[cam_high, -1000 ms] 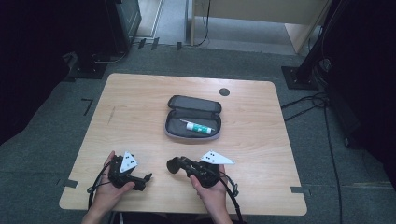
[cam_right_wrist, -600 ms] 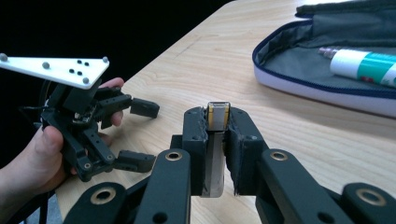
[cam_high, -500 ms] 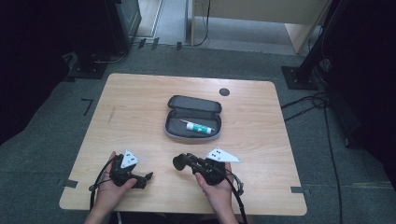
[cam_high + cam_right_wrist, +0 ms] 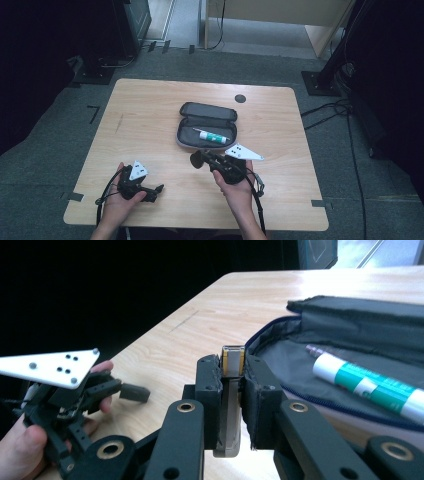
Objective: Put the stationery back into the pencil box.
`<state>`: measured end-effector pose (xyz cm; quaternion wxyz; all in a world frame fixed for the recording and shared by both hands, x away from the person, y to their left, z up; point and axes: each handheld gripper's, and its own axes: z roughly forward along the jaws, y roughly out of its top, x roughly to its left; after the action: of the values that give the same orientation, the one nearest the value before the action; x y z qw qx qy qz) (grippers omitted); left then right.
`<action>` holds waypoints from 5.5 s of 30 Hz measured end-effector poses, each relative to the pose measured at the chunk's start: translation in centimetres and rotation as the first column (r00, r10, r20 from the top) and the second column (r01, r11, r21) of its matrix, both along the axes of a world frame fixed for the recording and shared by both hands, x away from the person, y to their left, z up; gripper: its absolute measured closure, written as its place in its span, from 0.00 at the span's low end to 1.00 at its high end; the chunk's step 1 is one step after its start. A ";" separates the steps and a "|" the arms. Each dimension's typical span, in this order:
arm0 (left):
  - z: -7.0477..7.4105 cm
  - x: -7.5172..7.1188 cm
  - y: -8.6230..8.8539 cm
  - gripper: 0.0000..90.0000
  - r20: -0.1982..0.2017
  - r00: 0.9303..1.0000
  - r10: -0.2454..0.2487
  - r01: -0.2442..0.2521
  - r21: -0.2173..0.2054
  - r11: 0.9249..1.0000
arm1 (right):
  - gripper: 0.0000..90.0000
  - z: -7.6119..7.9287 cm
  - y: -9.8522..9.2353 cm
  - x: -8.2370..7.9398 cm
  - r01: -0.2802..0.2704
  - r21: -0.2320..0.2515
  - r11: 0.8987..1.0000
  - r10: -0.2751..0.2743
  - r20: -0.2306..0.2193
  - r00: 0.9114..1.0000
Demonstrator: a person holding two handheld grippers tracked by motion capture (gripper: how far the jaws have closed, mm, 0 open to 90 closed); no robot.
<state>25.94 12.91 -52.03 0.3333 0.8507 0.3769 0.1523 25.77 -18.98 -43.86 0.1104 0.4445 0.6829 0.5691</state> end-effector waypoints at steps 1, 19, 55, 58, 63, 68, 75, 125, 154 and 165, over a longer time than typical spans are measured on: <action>0.0 0.0 0.0 0.00 0.000 1.000 0.000 0.000 0.000 1.000 | 0.88 0.1 0.0 0.2 0.004 0.000 1.000 -0.004 -0.002 1.000; 0.0 0.0 0.0 0.00 0.000 1.000 -0.001 0.001 0.003 1.000 | 0.88 0.1 1.2 4.6 0.087 -0.029 0.996 -0.087 0.011 0.996; 0.0 0.1 -0.1 0.00 0.000 1.000 -0.006 0.006 0.000 1.000 | 0.87 -4.8 4.5 13.0 0.226 0.016 0.974 -0.221 -0.141 0.965; 0.0 0.1 -0.1 0.00 0.000 1.000 -0.006 0.006 0.000 1.000 | 0.81 -4.7 4.4 13.1 0.239 -0.034 0.970 -0.241 -0.128 0.962; 0.0 0.1 -0.1 0.00 0.000 1.000 -0.006 0.006 0.000 1.000 | 0.74 -5.3 3.3 13.6 0.262 -0.082 0.962 -0.272 -0.162 0.949; 0.0 0.1 -0.1 0.00 0.001 1.000 -0.005 0.005 -0.002 1.000 | 0.68 -5.5 2.7 13.5 0.259 -0.135 0.956 -0.280 -0.173 0.944; 0.0 0.1 -0.1 0.00 0.001 1.000 -0.007 0.007 0.002 1.000 | 0.64 -5.6 1.0 12.6 0.279 -0.122 0.952 -0.298 -0.182 0.937; 0.0 0.1 -0.1 0.00 0.000 1.000 -0.007 0.007 0.000 1.000 | 0.00 -2.7 -7.2 1.1 0.223 -0.300 0.927 -0.252 -0.062 0.966; 0.0 0.1 -0.1 0.00 0.001 1.000 -0.006 0.006 0.001 1.000 | 0.00 -6.1 -13.9 -2.4 0.265 -0.357 0.896 -0.324 -0.117 0.939; 0.0 0.0 -0.1 0.00 0.001 1.000 -0.004 0.004 -0.002 1.000 | 0.00 -7.7 -16.5 -3.7 0.284 -0.412 0.866 -0.370 -0.144 0.918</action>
<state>25.96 12.81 -52.04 0.3345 0.8511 0.3752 0.1516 22.07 -35.51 -51.58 0.2148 0.5837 0.7028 0.3454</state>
